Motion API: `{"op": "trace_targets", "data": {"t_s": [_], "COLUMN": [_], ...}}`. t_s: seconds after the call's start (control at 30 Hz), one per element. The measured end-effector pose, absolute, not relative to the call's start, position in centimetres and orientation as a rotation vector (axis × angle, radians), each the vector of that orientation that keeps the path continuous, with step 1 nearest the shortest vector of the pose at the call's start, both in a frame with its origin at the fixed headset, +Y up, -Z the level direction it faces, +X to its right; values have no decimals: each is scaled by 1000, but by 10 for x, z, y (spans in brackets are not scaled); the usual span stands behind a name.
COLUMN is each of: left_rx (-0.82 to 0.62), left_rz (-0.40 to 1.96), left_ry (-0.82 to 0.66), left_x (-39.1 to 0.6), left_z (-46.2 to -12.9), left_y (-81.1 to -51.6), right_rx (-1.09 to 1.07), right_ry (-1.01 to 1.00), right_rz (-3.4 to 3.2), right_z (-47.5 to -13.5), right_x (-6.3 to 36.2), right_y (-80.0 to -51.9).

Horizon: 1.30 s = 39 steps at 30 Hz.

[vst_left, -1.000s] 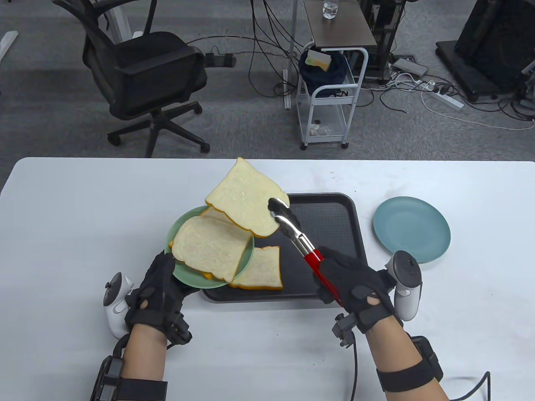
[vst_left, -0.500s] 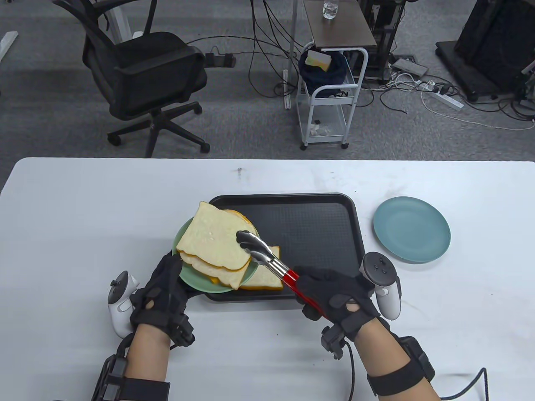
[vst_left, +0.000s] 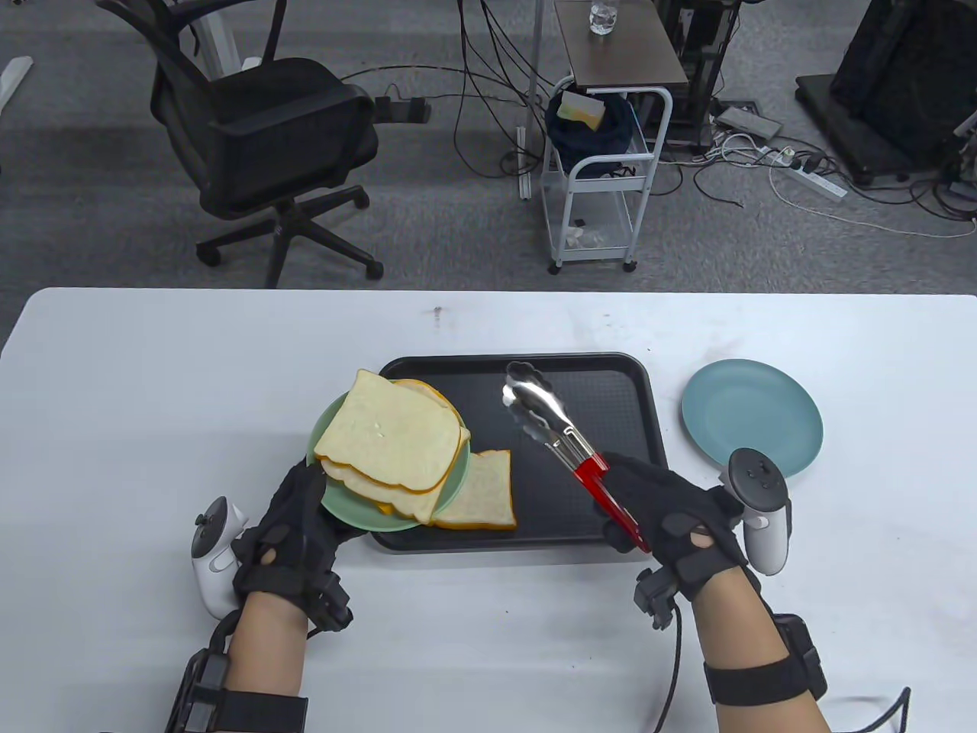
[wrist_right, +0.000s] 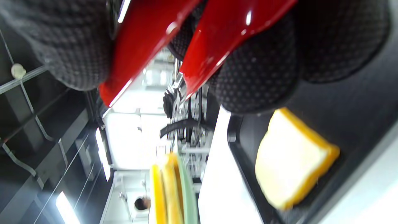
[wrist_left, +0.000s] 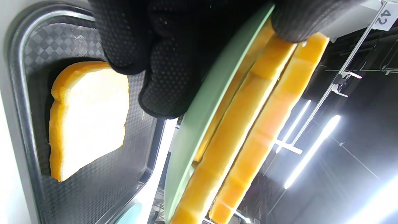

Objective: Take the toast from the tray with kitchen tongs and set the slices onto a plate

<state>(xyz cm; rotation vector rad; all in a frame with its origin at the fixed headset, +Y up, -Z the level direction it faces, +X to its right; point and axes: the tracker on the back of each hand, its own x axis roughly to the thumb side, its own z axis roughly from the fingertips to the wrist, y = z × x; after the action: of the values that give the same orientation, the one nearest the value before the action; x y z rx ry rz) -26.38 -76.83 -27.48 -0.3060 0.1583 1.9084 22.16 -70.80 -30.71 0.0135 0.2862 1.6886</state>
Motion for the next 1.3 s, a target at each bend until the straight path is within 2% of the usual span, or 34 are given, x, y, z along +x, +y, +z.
{"op": "trace_targets", "data": {"t_s": [0.2,0.63,0.8,1.17,1.3], "left_rx": [-304,-312,-311,-305,-305], "left_rz": [1917,1920,1920,1923,1924], "left_ry": [161,164,166,171,173], "left_x": [-265,-265,-266,-267,-267], "left_z": [-275,-274,-274,-274,-274], "left_y": [-768,-768,-768,-768,-768], "right_rx": [-199,-173,-155,-49,-46], "right_ry": [254,513,574,854,851], "right_rz": [1836,2047,2025,1951,1961], "right_z": [-318,-327,-329,-332,-333], "right_x": [230,208,205,215,211], "right_y": [-741,-774,-779,-787,-788]}}
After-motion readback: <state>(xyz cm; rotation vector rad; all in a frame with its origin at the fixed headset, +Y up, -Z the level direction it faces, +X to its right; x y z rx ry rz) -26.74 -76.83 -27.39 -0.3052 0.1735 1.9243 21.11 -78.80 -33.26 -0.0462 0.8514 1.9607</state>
